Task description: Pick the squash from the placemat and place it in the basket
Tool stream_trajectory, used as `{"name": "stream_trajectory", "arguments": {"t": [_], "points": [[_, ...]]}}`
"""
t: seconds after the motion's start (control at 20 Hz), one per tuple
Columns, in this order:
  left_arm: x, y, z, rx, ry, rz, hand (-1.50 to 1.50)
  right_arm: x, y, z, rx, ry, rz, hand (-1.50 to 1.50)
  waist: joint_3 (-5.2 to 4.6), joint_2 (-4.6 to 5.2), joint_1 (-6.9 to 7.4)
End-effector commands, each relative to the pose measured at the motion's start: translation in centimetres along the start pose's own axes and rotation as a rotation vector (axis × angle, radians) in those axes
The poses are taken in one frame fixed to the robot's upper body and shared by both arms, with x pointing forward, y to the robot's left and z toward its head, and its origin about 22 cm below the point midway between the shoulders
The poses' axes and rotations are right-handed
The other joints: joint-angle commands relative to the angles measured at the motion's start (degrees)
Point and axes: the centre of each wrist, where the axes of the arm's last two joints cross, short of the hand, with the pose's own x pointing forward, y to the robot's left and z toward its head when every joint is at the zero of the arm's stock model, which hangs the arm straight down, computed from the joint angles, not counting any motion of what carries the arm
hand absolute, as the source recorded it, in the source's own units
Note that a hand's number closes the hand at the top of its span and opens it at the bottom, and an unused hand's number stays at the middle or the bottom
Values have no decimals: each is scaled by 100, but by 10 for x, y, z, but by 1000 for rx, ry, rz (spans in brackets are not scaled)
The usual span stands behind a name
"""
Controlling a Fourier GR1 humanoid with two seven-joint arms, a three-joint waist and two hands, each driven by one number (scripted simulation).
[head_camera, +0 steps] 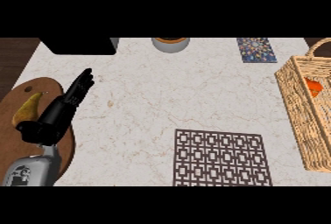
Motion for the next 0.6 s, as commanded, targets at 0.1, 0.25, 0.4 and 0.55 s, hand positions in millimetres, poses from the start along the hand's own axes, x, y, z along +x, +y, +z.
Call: {"name": "stream_trajectory", "arguments": {"t": [0.1, 0.25, 0.4, 0.55], "points": [[4, 5, -8, -6, -3, 3, 0, 5, -5, -13, -5, -27, -139, -150, -1, 0, -12], [3, 2, 3, -6, -8, 15, 0, 12, -13, -17, -47, 21, -207, -150, -4, -15, -25], [-4, 21, -2, 22, 9, -7, 0, 21, -65, -24, -94, 90, -285, -150, -6, -10, -71], [3, 0, 0, -2, -8, 10, 0, -2, -90, -8, -65, 168, -325, -150, 7, 12, 2]]}}
